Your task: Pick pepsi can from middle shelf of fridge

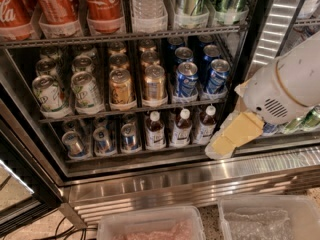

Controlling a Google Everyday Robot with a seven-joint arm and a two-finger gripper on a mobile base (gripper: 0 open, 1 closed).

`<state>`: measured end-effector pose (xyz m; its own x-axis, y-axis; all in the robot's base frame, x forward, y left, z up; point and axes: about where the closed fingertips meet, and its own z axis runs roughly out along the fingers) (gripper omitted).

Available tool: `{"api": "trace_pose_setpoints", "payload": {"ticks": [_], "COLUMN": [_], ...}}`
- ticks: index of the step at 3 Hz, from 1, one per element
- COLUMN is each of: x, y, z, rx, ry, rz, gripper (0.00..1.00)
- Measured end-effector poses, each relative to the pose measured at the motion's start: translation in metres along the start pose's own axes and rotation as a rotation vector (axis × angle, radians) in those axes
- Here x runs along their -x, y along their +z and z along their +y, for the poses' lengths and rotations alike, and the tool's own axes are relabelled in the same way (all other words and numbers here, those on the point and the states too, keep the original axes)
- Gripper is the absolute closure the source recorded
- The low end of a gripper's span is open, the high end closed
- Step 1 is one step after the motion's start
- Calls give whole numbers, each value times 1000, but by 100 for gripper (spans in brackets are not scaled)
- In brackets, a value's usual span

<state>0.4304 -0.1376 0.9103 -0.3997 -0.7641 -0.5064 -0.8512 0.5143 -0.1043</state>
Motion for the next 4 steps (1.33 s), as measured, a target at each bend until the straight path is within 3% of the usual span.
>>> {"api": "trace_pose_setpoints", "payload": {"ticks": [1,3,4], "x": [-4,-29,-18], "y": [23,104,132], "z": [30,100,113], "rx": [17,47,10], "ry": [69,321,405], "rz": [-76,-259,-362], "gripper": [0,0,0]}}
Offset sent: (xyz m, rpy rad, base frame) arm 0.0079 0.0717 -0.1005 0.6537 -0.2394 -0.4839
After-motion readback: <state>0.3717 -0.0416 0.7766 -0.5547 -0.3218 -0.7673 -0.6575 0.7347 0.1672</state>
